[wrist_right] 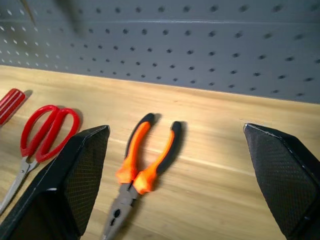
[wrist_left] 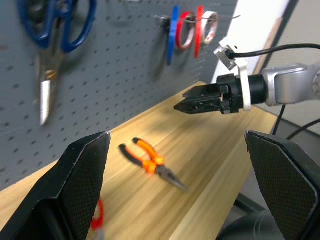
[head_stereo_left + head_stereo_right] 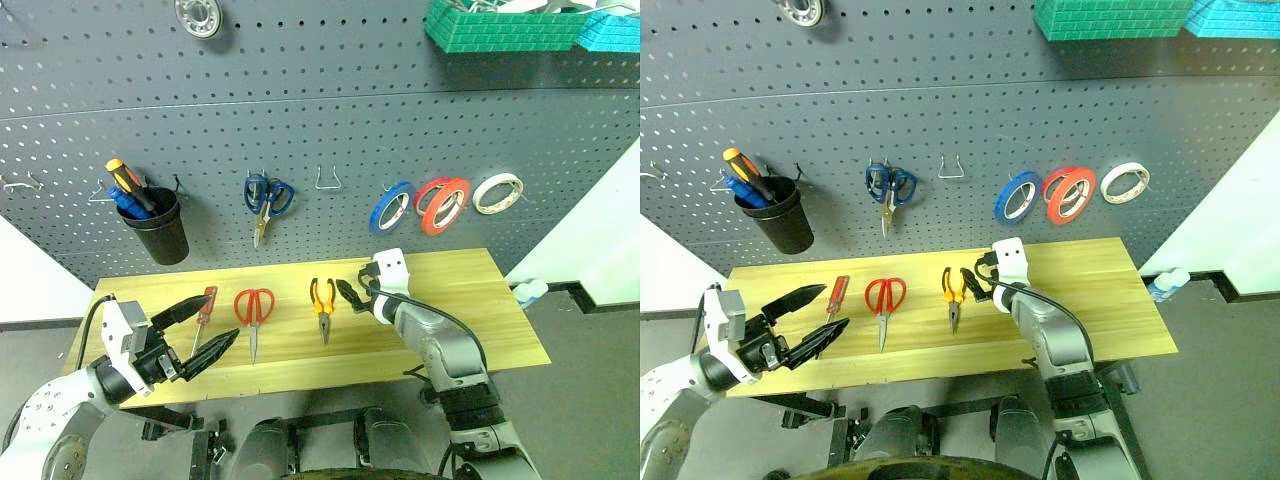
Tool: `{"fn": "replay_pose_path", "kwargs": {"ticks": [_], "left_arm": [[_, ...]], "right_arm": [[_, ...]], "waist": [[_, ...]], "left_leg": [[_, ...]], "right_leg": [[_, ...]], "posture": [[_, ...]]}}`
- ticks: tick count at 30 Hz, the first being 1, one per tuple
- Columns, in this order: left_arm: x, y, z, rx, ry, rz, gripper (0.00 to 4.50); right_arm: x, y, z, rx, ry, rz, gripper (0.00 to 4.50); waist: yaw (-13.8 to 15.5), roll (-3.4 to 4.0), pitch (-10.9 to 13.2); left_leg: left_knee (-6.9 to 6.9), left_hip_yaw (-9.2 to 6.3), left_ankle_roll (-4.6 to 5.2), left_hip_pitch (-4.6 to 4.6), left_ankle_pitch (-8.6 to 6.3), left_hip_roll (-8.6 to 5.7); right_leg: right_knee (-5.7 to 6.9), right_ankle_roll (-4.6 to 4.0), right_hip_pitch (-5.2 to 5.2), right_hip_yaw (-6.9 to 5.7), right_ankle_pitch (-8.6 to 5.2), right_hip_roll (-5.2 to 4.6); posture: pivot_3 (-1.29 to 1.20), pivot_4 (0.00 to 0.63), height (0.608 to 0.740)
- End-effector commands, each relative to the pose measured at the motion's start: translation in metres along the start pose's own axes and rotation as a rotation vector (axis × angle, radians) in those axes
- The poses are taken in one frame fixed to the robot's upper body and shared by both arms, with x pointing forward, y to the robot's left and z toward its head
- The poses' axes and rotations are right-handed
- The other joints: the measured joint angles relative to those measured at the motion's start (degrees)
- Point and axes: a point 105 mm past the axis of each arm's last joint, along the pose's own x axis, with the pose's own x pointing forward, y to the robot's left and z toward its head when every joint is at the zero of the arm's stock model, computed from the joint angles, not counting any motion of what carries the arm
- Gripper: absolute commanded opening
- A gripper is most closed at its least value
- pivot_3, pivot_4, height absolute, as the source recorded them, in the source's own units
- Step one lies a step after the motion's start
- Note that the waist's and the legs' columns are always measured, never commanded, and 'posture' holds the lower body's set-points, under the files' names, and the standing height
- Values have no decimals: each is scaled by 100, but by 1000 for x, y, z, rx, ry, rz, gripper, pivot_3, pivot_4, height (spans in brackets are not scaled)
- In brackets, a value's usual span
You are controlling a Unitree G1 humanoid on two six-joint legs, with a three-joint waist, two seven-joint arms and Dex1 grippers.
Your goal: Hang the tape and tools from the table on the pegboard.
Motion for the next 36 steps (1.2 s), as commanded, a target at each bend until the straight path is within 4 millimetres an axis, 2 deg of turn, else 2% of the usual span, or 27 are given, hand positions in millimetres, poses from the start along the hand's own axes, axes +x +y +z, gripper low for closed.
{"fn": "replay_pose_path", "kwargs": {"ticks": [1, 6, 14, 18, 28, 33, 36], "left_arm": [[-4, -4, 16, 46, -17, 5, 4500], [-9, -8, 22, 48, -5, 18, 4500], [-11, -17, 34, 48, 16, 37, 4500], [-18, -14, 35, 49, 30, 78, 4500], [-37, -8, 27, 63, 57, 184, 4500], [-55, -7, 13, 45, 80, 230, 4500], [-62, -11, 8, 46, 85, 251, 4500]], "right_arm": [[8, 8, 1, 30, 25, -2, 4475], [16, 15, -9, 36, 85, -14, 4475], [23, 30, -20, 94, 139, -16, 4475], [27, 30, -19, 130, 144, -31, 4475], [39, 42, -10, 134, 127, -5, 4475], [44, 43, -5, 104, 125, -11, 4475], [45, 41, -6, 82, 127, -19, 4475]], "waist": [[24, -5, 40], [33, -7, 85], [34, -16, 233], [42, -16, 318], [109, -16, 422], [152, -20, 469], [162, -30, 468]], "left_leg": [[-4, 0, 0, -4, 0, 0], [0, -1, 3, -85, 3, -3], [0, -8, 3, -87, 3, -2], [-2, -13, 3, -91, 2, 0], [-4, -18, 3, -122, 2, -1], [-4, -23, 2, -130, 2, 1], [-4, -24, 2, -174, 2, 0]], "right_leg": [[-3, -1, -3, -2, 0, -1], [0, -5, -54, -5, 3, -3], [-2, -4, -56, -12, 1, -1], [-3, -5, -60, -16, -1, 2], [-13, -4, -81, -24, -1, 3], [-16, -5, -89, -27, -1, 0], [-19, -5, -131, -28, -1, -1]], "posture": [[87, 117, 740], [117, 136, 740], [151, 167, 740], [163, 179, 740], [188, 193, 740], [199, 193, 740], [206, 194, 740]]}}
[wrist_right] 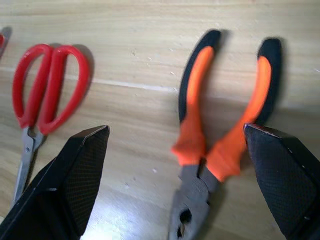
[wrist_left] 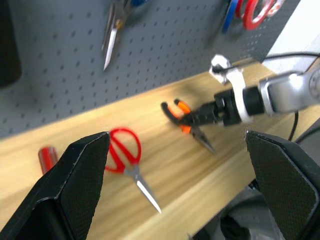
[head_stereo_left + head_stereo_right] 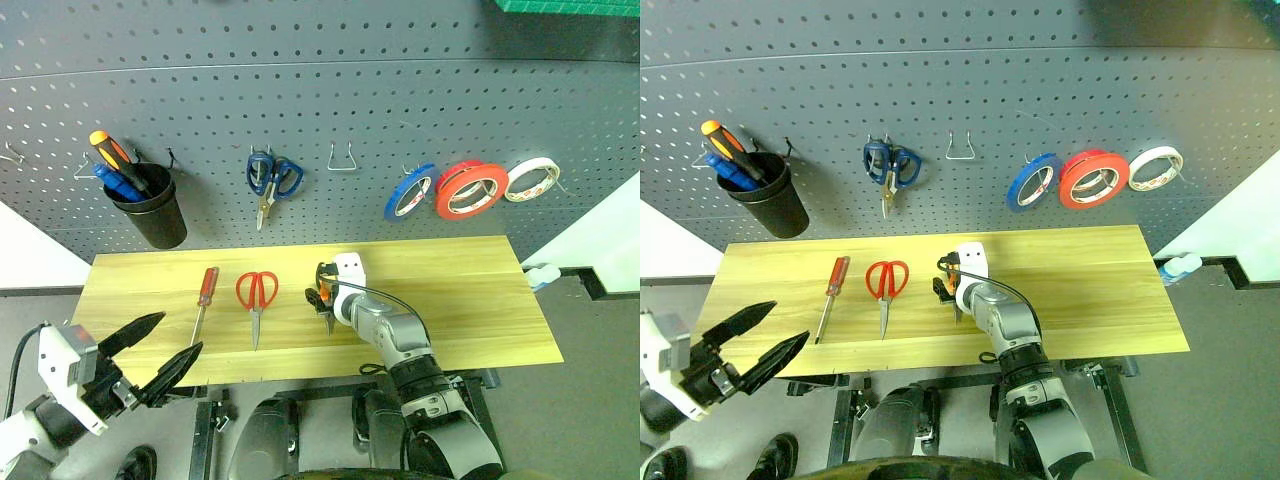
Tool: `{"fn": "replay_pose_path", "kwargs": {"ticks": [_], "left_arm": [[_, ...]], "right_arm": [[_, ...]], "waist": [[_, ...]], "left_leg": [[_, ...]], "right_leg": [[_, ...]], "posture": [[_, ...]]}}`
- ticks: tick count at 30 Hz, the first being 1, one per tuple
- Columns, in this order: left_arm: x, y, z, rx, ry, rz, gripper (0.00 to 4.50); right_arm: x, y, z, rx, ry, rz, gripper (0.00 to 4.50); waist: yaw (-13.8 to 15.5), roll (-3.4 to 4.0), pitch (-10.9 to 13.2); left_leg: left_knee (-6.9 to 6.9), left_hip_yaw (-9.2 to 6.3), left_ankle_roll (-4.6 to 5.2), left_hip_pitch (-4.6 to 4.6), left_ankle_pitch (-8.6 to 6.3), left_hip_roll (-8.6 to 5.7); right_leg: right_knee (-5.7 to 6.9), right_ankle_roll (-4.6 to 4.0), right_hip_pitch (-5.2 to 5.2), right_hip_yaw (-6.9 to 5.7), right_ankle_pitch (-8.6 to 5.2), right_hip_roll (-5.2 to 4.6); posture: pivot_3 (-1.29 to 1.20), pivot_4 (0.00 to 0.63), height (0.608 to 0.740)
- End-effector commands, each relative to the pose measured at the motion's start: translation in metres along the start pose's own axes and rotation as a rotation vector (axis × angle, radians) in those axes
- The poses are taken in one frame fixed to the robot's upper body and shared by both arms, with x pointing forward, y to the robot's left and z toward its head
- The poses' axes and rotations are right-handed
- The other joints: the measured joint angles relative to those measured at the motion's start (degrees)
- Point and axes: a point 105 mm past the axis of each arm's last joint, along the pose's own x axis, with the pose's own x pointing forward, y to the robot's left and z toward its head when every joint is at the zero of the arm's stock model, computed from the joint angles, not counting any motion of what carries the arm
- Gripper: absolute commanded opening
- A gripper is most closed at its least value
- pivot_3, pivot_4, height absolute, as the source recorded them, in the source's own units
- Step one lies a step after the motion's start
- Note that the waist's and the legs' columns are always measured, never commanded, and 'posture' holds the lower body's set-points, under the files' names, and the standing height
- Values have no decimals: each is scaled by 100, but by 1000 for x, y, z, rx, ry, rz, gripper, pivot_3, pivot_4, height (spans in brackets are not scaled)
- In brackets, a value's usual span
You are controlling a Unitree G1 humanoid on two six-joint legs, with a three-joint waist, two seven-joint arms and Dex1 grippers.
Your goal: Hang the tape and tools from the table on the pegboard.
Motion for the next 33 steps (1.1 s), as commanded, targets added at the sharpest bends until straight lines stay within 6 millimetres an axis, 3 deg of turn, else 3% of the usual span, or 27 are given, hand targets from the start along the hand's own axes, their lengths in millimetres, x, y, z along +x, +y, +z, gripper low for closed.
{"fn": "replay_pose_path", "kwargs": {"ticks": [1, 5, 10, 13, 18, 33], "left_arm": [[-12, 0, 0, 56, -7, 37, 4500], [-23, -5, -13, 35, 7, 62, 4500], [-21, -9, -18, 32, -6, 45, 4500], [-19, -6, -20, 31, -13, 39, 4500], [-16, -5, -21, 36, -18, 13, 4500], [-12, -6, -21, 38, -21, -10, 4500]], "right_arm": [[1, 2, 8, -23, -28, -3, 4475], [2, 1, 11, -61, -36, -17, 4475], [0, -10, 24, -60, -104, -67, 4475], [-5, 4, 40, -20, -199, 37, 4475], [-3, -8, 17, -4, -75, -61, 4475], [-4, 15, 0, -13, 21, -81, 4475]], "waist": [[15, -7, 0], [1, -10, 4], [19, -14, 37], [11, -14, 52], [6, -19, 56], [1, -18, 57]], "left_leg": [[0, 1, 1, -14, 1, -2], [0, 5, 1, -20, 1, -3], [4, -1, 1, -20, 1, 0], [5, -5, 1, -19, 1, 2], [3, -1, 4, -26, 0, 2], [6, 0, 4, -27, 1, 3]], "right_leg": [[2, 0, -15, 0, 1, 0], [2, 0, -18, -1, 1, 0], [2, 0, -36, -6, 0, 2], [2, 2, -37, -10, -1, 3], [5, 4, -26, -10, -1, 8], [7, 2, -27, -10, 0, 7]], "posture": [[210, 194, 740], [213, 193, 740], [214, 199, 740], [203, 198, 740], [192, 192, 740], [197, 197, 740]]}}
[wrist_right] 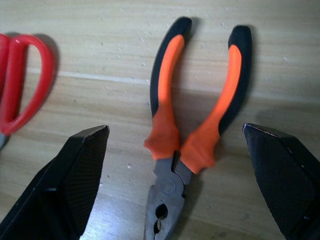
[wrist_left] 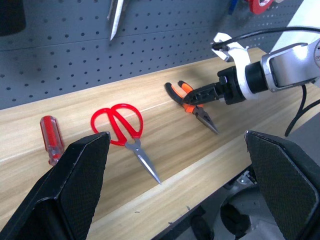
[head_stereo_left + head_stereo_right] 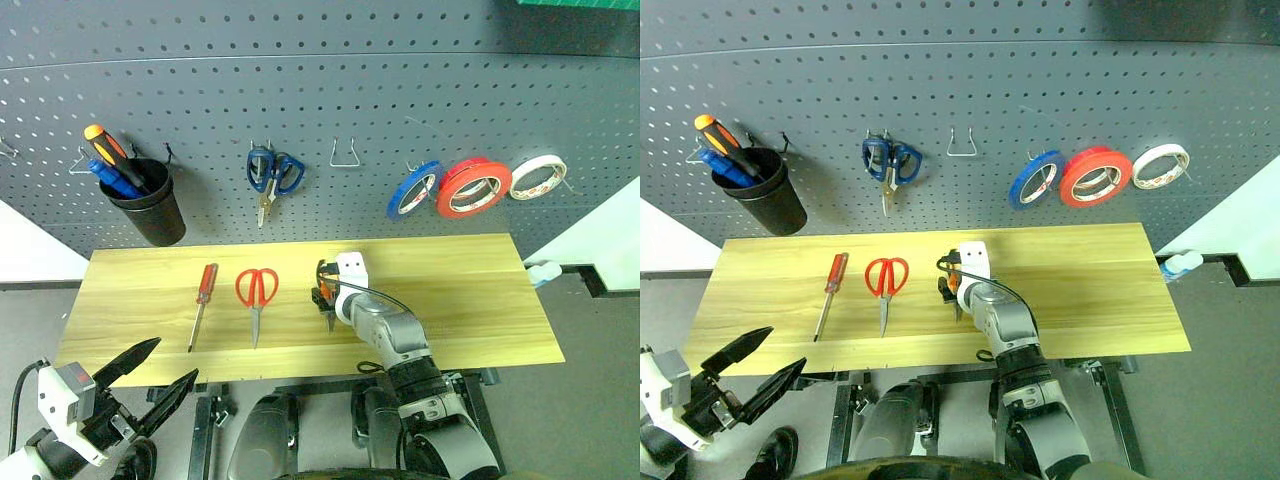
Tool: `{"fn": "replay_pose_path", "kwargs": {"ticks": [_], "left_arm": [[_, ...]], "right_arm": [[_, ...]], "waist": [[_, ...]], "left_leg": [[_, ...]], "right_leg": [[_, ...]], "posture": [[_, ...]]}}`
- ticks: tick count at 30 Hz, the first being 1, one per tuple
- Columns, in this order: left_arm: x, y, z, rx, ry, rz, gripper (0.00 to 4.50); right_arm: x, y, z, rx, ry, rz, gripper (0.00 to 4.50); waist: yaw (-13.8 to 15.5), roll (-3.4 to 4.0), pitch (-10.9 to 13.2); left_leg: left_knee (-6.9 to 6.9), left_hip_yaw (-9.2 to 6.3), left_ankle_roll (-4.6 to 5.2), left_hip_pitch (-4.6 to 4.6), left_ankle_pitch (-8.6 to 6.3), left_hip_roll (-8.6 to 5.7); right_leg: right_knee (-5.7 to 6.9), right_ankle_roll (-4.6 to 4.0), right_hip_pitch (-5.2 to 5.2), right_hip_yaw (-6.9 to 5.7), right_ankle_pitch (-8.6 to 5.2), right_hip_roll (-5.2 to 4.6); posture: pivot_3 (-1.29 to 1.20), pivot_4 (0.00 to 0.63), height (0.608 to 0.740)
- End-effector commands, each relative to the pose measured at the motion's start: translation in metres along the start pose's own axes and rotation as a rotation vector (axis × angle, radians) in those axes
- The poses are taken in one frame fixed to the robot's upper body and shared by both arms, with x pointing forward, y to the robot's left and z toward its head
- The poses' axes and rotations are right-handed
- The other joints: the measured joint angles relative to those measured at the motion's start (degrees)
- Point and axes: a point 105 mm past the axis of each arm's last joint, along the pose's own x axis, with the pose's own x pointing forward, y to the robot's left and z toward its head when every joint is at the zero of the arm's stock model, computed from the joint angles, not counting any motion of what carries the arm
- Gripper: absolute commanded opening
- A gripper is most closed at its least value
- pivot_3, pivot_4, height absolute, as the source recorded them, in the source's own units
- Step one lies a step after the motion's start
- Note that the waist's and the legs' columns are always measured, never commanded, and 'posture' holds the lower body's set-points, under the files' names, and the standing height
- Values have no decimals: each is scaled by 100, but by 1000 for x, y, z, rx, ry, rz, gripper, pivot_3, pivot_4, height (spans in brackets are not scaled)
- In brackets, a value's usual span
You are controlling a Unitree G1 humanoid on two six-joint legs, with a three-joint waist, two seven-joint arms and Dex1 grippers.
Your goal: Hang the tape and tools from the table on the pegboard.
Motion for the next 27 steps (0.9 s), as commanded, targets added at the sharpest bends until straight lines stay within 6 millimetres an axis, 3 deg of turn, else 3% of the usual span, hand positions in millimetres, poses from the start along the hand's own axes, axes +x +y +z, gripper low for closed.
{"fn": "replay_pose_path", "kwargs": {"ticks": [1, 11, 27], "left_arm": [[-1, -2, 3, 23, 3, -10, 4500], [1, -5, 8, 30, 5, -23, 4500], [8, -8, 15, 26, -5, -32, 4500]], "right_arm": [[0, 18, 4, -3, -9, 23, 4475], [7, 18, 4, 28, 12, -13, 4475], [9, 41, 13, 51, -12, 81, 4475]], "waist": [[-2, 0, 0], [3, 0, 0], [3, -2, -1]], "left_leg": [[0, 0, 0, 0, 0, 0], [0, 0, 0, 0, 0, 0], [0, 0, 0, 0, 0, 0]], "right_leg": [[0, 0, 0, 0, 0, 0], [0, 0, 1, 0, 0, 1], [2, 1, 2, -1, 0, 5]], "posture": [[197, 197, 740], [203, 199, 740], [208, 191, 740]]}}
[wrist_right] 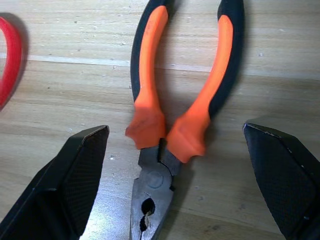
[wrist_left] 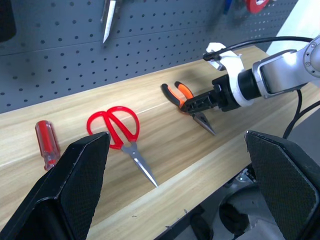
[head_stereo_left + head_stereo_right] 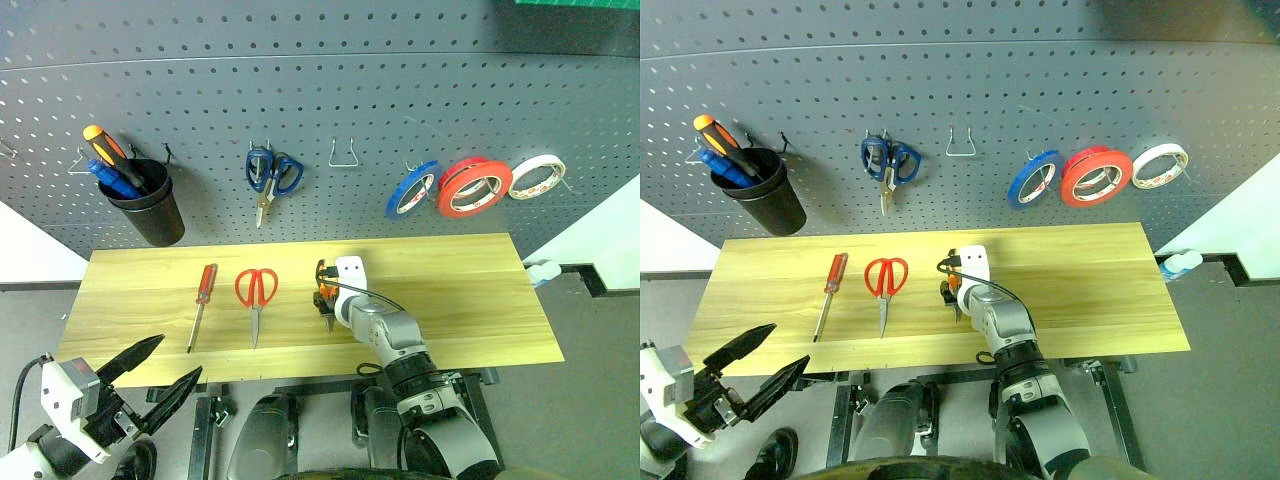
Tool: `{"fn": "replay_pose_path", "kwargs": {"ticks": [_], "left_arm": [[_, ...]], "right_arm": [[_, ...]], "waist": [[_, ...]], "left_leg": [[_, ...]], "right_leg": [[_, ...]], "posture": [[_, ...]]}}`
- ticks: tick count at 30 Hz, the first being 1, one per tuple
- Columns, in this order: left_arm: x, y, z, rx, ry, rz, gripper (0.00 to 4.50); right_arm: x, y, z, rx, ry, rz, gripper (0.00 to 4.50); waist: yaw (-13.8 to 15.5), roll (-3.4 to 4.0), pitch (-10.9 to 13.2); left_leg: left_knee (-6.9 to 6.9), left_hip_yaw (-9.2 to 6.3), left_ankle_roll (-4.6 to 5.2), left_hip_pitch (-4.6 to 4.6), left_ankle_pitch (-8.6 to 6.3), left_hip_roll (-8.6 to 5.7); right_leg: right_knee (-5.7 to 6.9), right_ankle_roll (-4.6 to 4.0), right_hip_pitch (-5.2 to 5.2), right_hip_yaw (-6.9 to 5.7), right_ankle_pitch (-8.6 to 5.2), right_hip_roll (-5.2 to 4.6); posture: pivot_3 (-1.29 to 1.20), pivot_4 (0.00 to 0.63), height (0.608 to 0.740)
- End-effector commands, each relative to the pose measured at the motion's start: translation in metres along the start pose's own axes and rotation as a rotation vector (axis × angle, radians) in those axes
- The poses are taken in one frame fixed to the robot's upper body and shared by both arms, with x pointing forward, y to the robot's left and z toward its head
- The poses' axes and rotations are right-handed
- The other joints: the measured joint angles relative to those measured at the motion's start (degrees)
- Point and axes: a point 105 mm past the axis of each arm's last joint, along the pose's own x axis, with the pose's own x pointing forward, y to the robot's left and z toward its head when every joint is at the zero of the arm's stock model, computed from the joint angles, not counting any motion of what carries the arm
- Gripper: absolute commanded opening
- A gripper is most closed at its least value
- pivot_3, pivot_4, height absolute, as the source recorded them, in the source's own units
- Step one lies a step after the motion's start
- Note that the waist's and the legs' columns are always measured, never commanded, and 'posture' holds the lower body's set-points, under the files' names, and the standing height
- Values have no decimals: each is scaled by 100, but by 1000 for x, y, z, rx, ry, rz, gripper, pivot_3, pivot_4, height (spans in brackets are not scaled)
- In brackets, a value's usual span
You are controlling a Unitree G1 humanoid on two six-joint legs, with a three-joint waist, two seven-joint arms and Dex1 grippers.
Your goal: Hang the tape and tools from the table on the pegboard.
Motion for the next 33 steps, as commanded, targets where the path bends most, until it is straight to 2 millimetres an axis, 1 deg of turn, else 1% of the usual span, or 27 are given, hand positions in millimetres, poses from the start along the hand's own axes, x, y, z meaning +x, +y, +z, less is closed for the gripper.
{"fn": "replay_pose_path", "kwargs": {"ticks": [1, 6, 11, 14, 15, 17, 22, 23, 29, 33], "left_arm": [[3, -5, 9, 18, -17, -25, 4500], [4, -6, 10, 16, -16, -28, 4500], [7, -9, 11, 15, -17, -34, 4500], [8, -9, 13, 16, -20, -33, 4500], [8, -9, 14, 15, -22, -33, 4500], [9, -10, 15, 19, -20, -34, 4500], [9, -10, 17, 19, -22, -31, 4500], [9, -10, 17, 18, -21, -31, 4500], [10, -11, 18, 16, -22, -29, 4500], [12, -10, 19, 19, -22, -31, 4500]], "right_arm": [[-1, 45, 21, 19, -54, 115, 4475], [2, 45, 21, 36, -48, 111, 4475], [5, 48, 24, 12, -55, 109, 4475], [6, 43, 23, 7, -48, 77, 4475], [7, 40, 23, 2, -48, 57, 4306], [9, 41, 20, -17, -34, 61, 3852], [10, 37, 13, -100, -15, 22, 2171], [10, 37, 12, -113, -11, 23, 2045], [9, 42, 13, -189, -30, 47, 2047], [10, 39, 11, -212, -20, 49, 2047]], "waist": [[-1, -1, -1], [-1, -1, -1], [0, -2, -1], [0, -4, -2], [1, -4, -2], [0, -5, -3], [-4, -6, -3], [-4, -6, -4], [-6, -6, -4], [-2, -5, -3]], "left_leg": [[0, 0, 0, 0, 0, 0], [0, 1, 0, 0, 0, 0], [1, 0, 0, 3, 0, 0], [2, 0, 0, 4, 1, 0], [2, 0, 0, 5, 0, 0], [3, 0, 0, 7, 1, 0], [3, 0, 0, 13, 1, 0], [3, 0, 0, 13, 1, 0], [3, -1, 0, 14, 1, 1], [3, -1, 0, 14, 1, 1]], "right_leg": [[0, 0, 0, 0, 0, 0], [1, 0, 1, 0, 0, 1], [3, 0, 3, 0, 1, 2], [3, 0, 5, 0, 1, 2], [3, 0, 7, 0, 1, 2], [3, 0, 9, 0, 1, 1], [4, 0, 14, 0, 0, 2], [4, 0, 14, 0, 0, 2], [5, 0, 14, 1, 0, 2], [4, 0, 14, 0, 0, 3]], "posture": [[208, 191, 740], [208, 193, 740], [210, 194, 740], [212, 196, 740], [212, 196, 740], [212, 196, 740], [216, 200, 740], [216, 200, 740], [217, 200, 740], [215, 199, 740]]}}
